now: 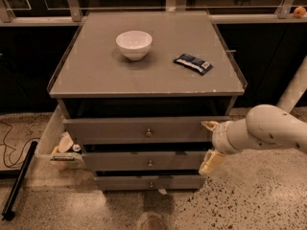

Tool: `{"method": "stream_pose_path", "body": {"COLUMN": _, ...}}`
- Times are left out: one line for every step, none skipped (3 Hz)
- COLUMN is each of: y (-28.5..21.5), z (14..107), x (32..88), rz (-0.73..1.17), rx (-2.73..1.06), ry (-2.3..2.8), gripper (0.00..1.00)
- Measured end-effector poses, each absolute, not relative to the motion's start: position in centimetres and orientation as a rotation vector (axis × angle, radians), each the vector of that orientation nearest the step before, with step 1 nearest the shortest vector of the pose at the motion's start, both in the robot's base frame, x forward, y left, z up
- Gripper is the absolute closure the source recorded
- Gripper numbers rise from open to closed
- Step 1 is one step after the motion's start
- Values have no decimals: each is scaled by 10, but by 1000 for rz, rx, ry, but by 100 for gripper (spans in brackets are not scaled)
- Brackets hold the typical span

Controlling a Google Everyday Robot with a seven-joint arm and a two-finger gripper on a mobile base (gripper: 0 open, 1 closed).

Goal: Close top drawer

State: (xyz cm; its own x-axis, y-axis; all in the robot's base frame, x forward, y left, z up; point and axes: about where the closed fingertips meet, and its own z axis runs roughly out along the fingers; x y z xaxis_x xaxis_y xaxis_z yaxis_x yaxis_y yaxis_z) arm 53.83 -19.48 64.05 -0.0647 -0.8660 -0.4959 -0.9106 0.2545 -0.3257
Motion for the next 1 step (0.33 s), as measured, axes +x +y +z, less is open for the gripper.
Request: {"method": "stream_pose_path", "body": {"y": -195, "z": 640, "x": 538, "rz": 95, "rx": -1610, "ry": 1925, "gripper": 0}}
